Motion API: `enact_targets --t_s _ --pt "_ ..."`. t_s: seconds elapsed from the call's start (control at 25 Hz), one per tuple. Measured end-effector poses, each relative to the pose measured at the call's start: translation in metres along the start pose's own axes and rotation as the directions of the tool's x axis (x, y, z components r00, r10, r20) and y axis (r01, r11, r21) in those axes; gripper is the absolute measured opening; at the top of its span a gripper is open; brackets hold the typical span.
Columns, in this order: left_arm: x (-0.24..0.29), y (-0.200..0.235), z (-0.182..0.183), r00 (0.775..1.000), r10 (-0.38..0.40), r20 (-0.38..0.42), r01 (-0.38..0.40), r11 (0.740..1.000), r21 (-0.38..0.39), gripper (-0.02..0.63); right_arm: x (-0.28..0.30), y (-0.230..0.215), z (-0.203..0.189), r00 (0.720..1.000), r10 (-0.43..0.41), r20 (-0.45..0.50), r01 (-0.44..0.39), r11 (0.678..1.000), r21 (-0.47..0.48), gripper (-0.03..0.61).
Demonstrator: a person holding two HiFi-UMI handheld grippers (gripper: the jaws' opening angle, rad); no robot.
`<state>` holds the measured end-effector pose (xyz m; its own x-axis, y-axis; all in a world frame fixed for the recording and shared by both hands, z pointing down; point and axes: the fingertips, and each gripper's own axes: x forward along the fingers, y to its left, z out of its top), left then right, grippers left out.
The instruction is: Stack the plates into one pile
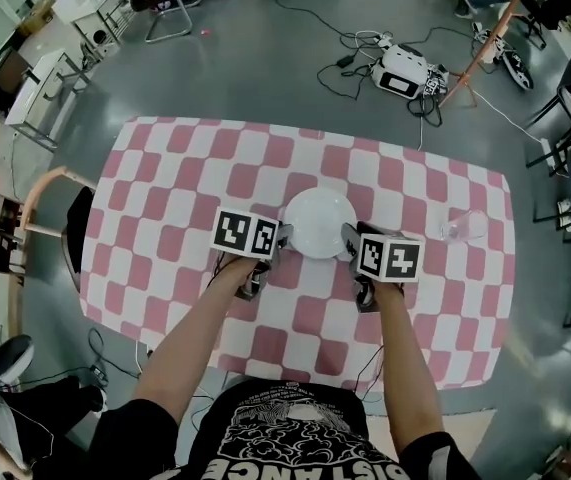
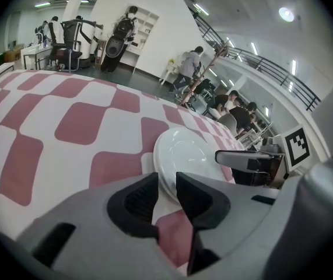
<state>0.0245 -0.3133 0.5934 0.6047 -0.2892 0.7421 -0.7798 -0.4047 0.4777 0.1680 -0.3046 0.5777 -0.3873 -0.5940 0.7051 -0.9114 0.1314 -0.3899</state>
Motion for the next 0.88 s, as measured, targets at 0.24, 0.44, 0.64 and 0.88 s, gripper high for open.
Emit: enact_targets --t_s 0.24,0.44,0.64,0.88 --pt "-0.008 -0.002 0.002 1.0 0.007 0.015 -0.007 1.0 0.022 0.106 -0.009 -0.004 0.002 0.999 -0.025 0.027 0.024 1.0 0.004 0.155" --pt "-0.019 -0.014 0.011 0.999 -0.003 0.053 -0.001 0.997 0.071 0.106 -0.024 0.002 0.01 0.997 -0.034 0.066 0.034 0.999 -0.001 0.153" --pt "-0.037 -0.029 0.023 0.994 -0.017 0.106 0.004 0.992 0.126 0.104 -0.046 0.013 0.021 0.991 -0.046 0.127 0.048 0.999 -0.017 0.143" --pt "-0.066 -0.048 0.034 0.985 -0.033 0.168 -0.003 0.978 0.208 0.095 -0.078 0.032 0.033 0.976 -0.051 0.211 0.061 0.997 -0.041 0.127"
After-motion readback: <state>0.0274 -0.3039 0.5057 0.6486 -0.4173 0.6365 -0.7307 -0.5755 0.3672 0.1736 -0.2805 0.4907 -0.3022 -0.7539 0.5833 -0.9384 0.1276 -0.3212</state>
